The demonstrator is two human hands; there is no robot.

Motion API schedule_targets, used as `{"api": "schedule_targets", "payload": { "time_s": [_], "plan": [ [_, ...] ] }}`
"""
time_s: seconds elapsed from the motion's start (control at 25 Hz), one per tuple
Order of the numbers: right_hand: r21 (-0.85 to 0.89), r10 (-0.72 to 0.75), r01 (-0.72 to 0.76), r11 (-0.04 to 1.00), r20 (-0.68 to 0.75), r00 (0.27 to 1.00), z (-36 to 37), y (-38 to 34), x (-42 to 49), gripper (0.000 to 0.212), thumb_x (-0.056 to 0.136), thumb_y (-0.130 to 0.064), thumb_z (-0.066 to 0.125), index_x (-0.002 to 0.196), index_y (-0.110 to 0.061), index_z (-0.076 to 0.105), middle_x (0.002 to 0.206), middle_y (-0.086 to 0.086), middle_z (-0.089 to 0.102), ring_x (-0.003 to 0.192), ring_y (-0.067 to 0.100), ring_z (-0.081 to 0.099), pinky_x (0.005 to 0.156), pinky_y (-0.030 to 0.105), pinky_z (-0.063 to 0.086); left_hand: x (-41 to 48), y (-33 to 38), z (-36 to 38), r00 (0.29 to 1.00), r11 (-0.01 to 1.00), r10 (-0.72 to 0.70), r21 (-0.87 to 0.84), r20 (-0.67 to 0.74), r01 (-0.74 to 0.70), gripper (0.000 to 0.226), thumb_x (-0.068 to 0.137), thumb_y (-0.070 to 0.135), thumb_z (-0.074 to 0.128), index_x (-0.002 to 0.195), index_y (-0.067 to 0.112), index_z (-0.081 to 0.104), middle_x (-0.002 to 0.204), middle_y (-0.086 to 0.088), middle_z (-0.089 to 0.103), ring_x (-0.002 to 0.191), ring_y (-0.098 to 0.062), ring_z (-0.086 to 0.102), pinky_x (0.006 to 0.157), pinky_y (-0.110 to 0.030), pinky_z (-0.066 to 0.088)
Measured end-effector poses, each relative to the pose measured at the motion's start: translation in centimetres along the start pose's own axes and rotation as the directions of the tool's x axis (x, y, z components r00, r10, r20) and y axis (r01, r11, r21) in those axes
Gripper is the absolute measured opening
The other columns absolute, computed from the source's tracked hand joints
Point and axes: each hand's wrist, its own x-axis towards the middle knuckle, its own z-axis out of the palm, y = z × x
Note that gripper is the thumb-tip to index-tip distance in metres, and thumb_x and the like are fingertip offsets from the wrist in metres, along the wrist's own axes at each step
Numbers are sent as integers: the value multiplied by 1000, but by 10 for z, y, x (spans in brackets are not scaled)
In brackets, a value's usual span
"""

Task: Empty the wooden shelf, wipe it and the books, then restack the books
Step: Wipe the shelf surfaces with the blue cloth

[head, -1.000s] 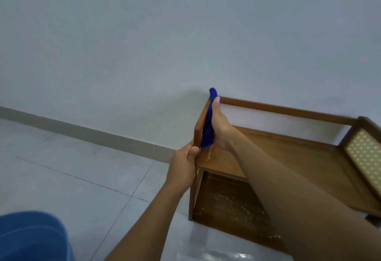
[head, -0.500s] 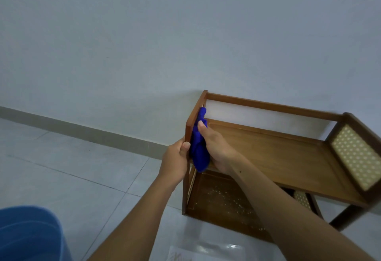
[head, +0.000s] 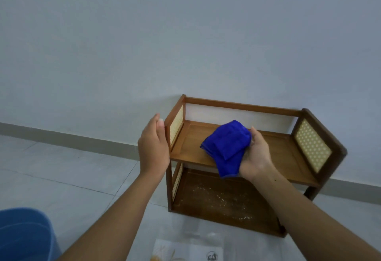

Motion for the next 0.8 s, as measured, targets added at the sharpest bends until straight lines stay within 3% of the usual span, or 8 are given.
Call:
{"api": "schedule_targets", "payload": {
  "time_s": [0.12, 0.32, 0.48, 0.56, 0.6, 0.68, 0.76, 0.8],
  "plan": [
    [-58, -78, 75, 995, -49, 996, -9, -32, -21, 37, 87, -35, 63, 119, -19, 58, 117, 7, 68, 108, 28, 64, 96, 46, 46, -10, 30, 9, 981, 979, 189, -69, -48, -192, 43, 102, 32, 28, 135, 14, 49, 130, 2, 56, 118, 0, 42, 91, -5, 32],
    [-366, -433, 351, 862, -170, 885, -5, -93, -59, 9, 90, -24, 57, 99, -22, 56, 94, 1, 67, 84, 17, 64, 79, 36, 52, -48, 52, 54, 935, 957, 286, -110, 210, -268, 47, 99, 41, 26, 128, 18, 55, 123, 4, 62, 115, -2, 51, 92, -11, 35],
    [-769, -854, 540, 342, -15, 520, -16, -132, -84, 26, 97, -18, 39, 122, -23, 47, 85, -7, 56, 71, 8, 54, 63, 28, 44, -79, 61, 87, 832, 962, 251, -34, 494, -270, 41, 102, 39, 29, 132, 22, 51, 134, 3, 55, 122, -4, 47, 99, -18, 34],
    [-896, -922, 441, 42, 135, 362, -29, -143, -83, 36, 98, -20, 37, 134, -22, 38, 96, 0, 59, 77, 15, 58, 70, 36, 50, -88, 64, 98, 783, 955, 227, 24, 579, -295, 43, 102, 39, 29, 140, 23, 43, 147, 3, 43, 137, -10, 36, 110, -27, 26],
    [-949, -918, 299, -100, 204, 339, -38, -145, -76, 38, 99, -23, 37, 136, -22, 36, 108, 4, 59, 87, 20, 60, 78, 44, 51, -91, 65, 101, 760, 944, 226, 55, 610, -325, 45, 102, 38, 29, 143, 23, 38, 151, 3, 37, 141, -11, 29, 114, -29, 21],
    [-945, -832, -45, -323, 261, 490, -60, -144, -58, 35, 98, -29, 38, 133, -20, 39, 127, 6, 53, 105, 29, 57, 91, 54, 45, -94, 67, 106, 700, 907, 230, 113, 676, -406, 49, 102, 39, 26, 148, 22, 26, 157, 3, 23, 146, -13, 15, 117, -32, 9],
    [-862, -668, -179, -475, 221, 711, -79, -137, -42, 32, 98, -30, 40, 128, -19, 42, 132, 4, 47, 103, 29, 56, 88, 47, 48, -95, 64, 114, 634, 868, 211, 155, 744, -471, 54, 102, 40, 23, 151, 20, 14, 160, 2, 10, 147, -14, 3, 117, -35, 0],
    [-824, -601, -185, -536, 218, 769, -85, -136, -36, 34, 98, -32, 41, 129, -19, 41, 135, 3, 42, 101, 28, 56, 84, 43, 49, -96, 62, 118, 608, 849, 202, 171, 768, -499, 55, 102, 42, 21, 151, 19, 9, 160, 2, 6, 147, -14, -1, 117, -35, -3]
  ]
}}
